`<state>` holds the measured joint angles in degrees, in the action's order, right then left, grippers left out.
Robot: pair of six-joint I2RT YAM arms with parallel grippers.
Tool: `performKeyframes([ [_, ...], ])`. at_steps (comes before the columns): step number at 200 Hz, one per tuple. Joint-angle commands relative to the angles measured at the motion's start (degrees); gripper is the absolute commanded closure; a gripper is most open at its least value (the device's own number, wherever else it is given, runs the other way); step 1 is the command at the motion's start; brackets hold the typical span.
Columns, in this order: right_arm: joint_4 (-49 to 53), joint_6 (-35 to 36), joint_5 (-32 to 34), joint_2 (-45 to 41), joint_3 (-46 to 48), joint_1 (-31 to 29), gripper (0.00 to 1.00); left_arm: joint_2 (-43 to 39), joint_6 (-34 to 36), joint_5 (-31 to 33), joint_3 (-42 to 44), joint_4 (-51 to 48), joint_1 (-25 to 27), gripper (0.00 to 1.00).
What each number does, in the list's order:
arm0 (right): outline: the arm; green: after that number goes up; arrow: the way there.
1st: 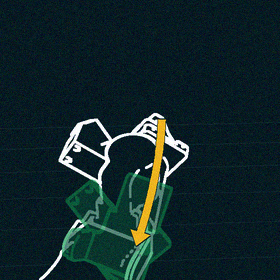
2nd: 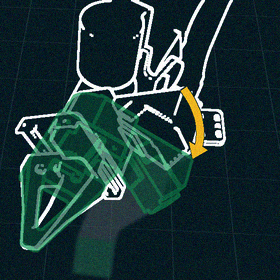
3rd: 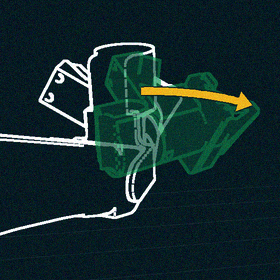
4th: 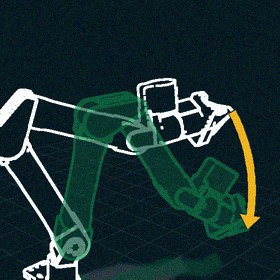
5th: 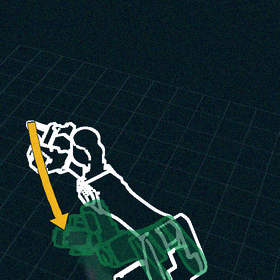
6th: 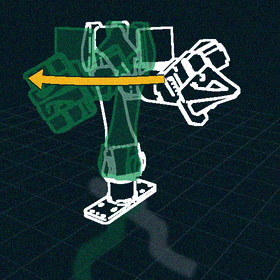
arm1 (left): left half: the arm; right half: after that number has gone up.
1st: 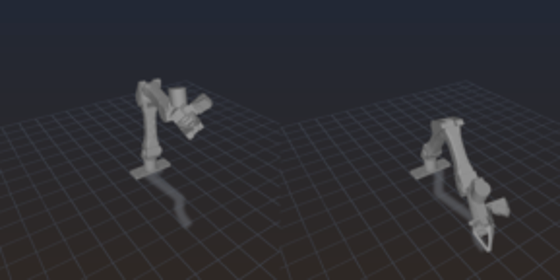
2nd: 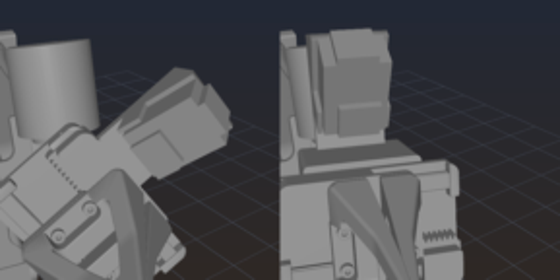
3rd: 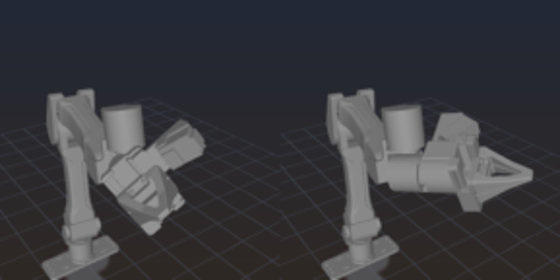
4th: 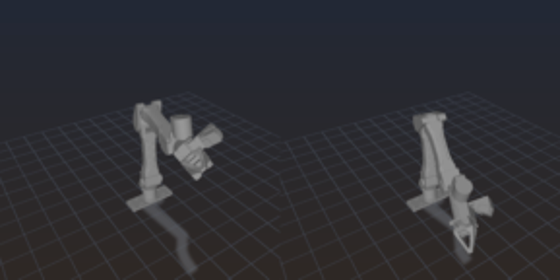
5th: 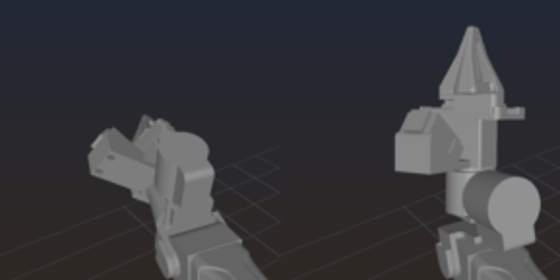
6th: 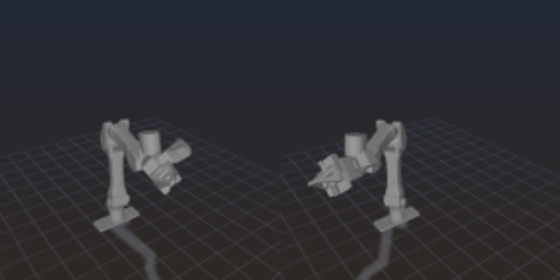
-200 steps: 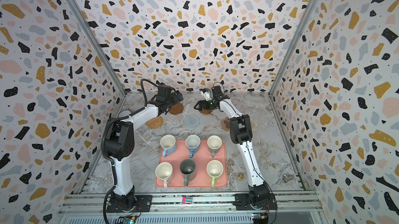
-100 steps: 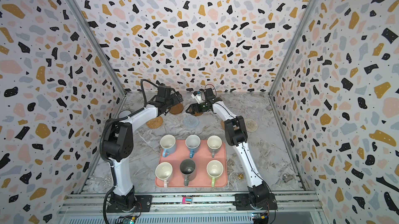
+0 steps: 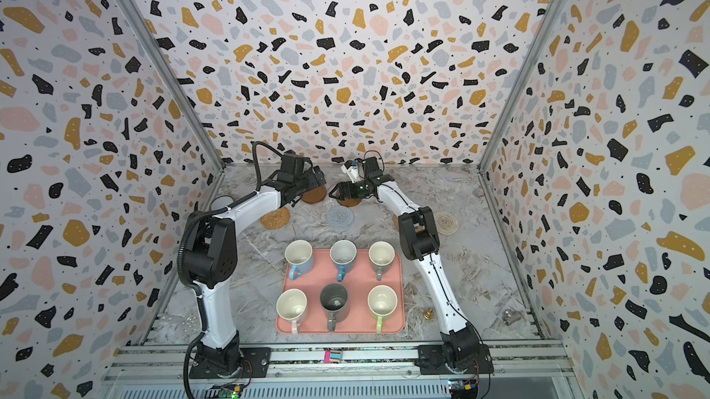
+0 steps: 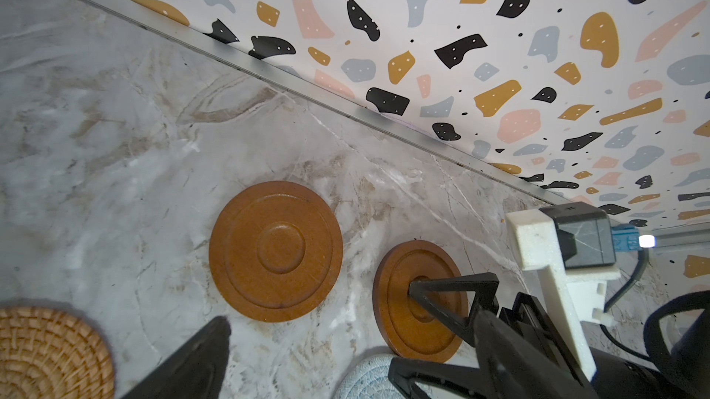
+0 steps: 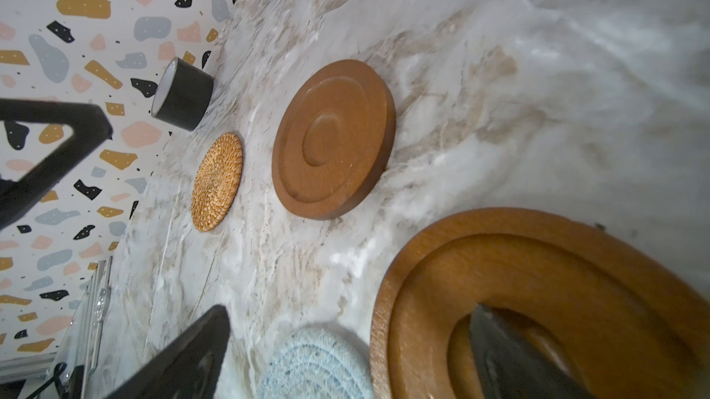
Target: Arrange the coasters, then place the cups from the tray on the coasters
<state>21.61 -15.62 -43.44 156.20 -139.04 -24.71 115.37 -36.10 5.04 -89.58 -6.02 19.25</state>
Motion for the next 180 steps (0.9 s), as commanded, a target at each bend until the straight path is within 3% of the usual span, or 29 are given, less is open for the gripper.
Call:
performKeyframes([
  [1,0.06,-5.98,1.82,4.54,0.97,-1.00,0.01,-2.08,1.20,-0.38,-0.31,-0.23,0.03,0.00],
  [111,-8.78,-14.98,-1.89,6.83,0.95,-0.16,0.01,-1.38,0.59,-0.55,-1.08,0.31,-0.13,0.00],
  [180,-9.93,-16.11,-0.18,6.77,1.03,-0.14,0.01,-1.42,0.52,-0.39,-1.21,0.47,-0.09,0.00],
])
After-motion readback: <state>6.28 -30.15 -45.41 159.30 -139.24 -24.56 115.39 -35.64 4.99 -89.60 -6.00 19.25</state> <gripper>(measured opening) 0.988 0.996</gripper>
